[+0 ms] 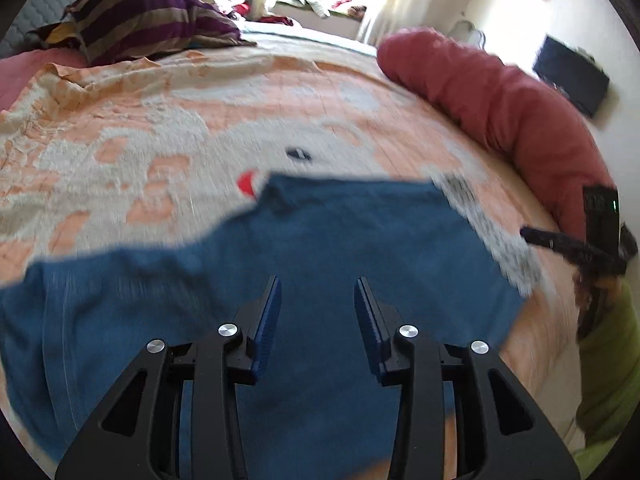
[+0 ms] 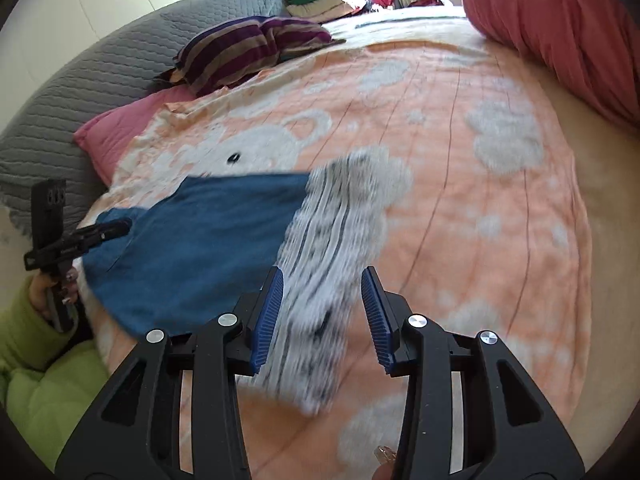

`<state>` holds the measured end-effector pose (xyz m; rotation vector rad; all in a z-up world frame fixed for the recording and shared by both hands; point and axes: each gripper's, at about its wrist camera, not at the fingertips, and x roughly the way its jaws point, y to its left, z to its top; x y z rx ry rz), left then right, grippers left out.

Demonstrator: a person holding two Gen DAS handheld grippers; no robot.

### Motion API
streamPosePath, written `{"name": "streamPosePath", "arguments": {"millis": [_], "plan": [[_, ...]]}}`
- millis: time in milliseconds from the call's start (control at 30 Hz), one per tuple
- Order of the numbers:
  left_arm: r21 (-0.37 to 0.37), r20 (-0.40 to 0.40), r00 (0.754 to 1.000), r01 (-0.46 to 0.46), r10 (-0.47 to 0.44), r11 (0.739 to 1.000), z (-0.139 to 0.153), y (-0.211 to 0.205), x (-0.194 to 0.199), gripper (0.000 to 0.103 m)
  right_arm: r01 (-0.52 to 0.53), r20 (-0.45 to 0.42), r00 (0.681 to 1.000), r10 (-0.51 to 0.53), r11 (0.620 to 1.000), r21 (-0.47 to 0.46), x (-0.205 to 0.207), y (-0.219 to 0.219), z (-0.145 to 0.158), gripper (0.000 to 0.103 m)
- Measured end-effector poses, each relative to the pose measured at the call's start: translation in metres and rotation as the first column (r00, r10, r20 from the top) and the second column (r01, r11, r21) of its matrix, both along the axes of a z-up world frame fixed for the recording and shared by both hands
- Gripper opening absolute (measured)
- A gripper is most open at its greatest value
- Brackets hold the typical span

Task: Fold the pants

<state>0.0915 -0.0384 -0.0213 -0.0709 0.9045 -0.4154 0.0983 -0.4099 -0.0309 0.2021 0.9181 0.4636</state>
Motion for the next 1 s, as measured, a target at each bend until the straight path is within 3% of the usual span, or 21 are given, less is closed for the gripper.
{"name": "streamPosePath", "arguments": {"millis": [133,233,367,533,633,800,867,1000], "plan": [[0.087,-0.029,0.999,0.015,-0.013,0.996,-0.016,-0.005,-0.026,0.040,0.005,-0.050,0.999,-0.005,1.000,-0.002,-0.008,0.004,-0.014,0.034],[0.107,-0.067,0.998,0.005,0.002,0.994,-0.028,-0.004,-0.031,0.046,-0.013,-0.099,0.995,0.013,1.000,0.000,-0.012,0.010,-0.028,0.033],[0.151,-0.072,0.997,0.014,-0.003,0.988,-0.032,-0.010,-0.033,0.051,-0.069,-0.057,0.996,0.065,0.995,-0.066,-0.025,0.026,-0.022,0.010],[0.132,-0.079,0.997,0.006,0.004,0.991,-0.032,-0.004,-0.033,0.051,-0.069,-0.027,0.997,0.066,0.984,-0.163,-0.036,0.028,-0.011,0.009],[0.109,-0.093,0.996,0.003,0.008,0.994,-0.034,0.000,-0.030,0.051,-0.057,-0.037,0.998,0.050,0.972,-0.227,-0.035,0.033,-0.024,0.014],[0.079,-0.097,0.995,-0.004,0.012,0.997,-0.034,0.001,-0.029,0.051,-0.036,-0.041,0.999,0.028,0.980,-0.198,-0.036,0.023,-0.023,0.019],[0.071,-0.093,0.996,-0.011,0.018,0.997,-0.031,0.004,-0.030,0.053,-0.012,-0.015,1.000,0.009,0.978,-0.208,-0.039,0.019,-0.012,0.031],[0.011,-0.060,0.996,-0.065,0.065,0.998,-0.012,0.024,-0.041,0.060,0.040,0.082,0.996,-0.023,0.977,-0.207,-0.045,0.014,0.015,0.044]]}}
